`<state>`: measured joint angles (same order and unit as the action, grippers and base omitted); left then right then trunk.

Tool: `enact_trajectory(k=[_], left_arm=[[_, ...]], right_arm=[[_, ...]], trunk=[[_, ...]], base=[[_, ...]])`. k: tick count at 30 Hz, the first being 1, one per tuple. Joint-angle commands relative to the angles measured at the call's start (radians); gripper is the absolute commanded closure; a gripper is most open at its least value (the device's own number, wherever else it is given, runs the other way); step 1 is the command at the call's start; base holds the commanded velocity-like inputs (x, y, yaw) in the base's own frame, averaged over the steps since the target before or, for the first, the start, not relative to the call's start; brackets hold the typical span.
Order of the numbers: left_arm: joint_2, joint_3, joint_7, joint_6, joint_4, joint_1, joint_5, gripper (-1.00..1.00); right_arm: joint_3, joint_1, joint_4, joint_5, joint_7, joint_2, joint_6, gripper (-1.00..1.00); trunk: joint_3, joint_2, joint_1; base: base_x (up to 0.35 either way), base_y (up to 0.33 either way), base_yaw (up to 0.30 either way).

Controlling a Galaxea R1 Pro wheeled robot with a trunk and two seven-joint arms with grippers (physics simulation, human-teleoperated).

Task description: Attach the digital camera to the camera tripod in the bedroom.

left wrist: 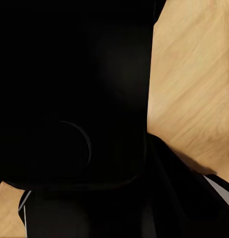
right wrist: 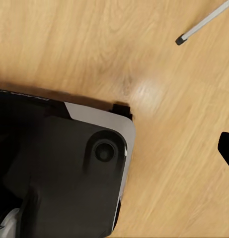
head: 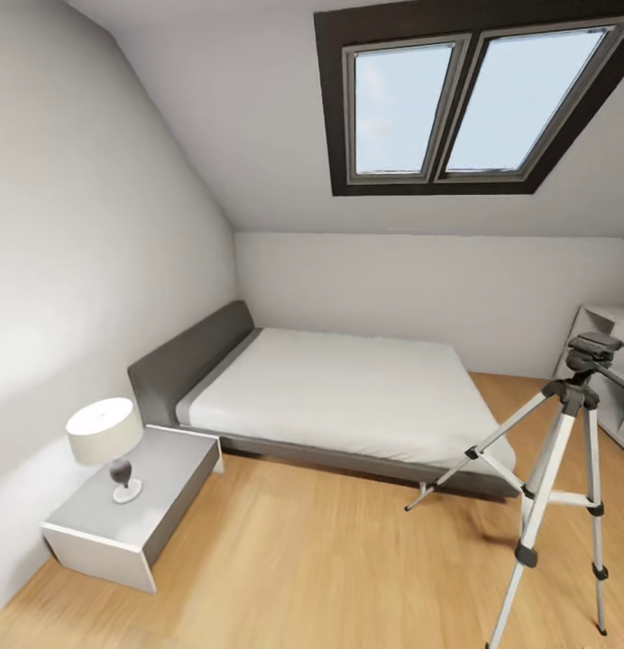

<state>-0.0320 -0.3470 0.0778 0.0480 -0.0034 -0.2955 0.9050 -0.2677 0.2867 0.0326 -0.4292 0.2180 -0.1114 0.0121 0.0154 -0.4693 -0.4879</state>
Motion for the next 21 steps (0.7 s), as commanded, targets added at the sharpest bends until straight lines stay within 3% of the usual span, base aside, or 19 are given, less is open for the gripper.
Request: enact_trajectory(k=[1,21], left_arm=[[0.0,-0.009,0.003,0.005,0.0,-0.001,0.004,1.0],[0.0,-0.009,0.003,0.004,0.0,-0.001,0.006,1.0]], right_arm=[[-0.008,0.002,0.003,-0.008,0.001,-0.001,0.001,-1.0],[-0.01,0.002,0.003,-0.008,0.001,-0.001,0.003,-1.0]], trunk=[[0.002,-0.002,-0.001],[0.002,-0.002,-0.001]], base=[[0.248,0.259,-0.291],[0.27,0.236,-0.291]])
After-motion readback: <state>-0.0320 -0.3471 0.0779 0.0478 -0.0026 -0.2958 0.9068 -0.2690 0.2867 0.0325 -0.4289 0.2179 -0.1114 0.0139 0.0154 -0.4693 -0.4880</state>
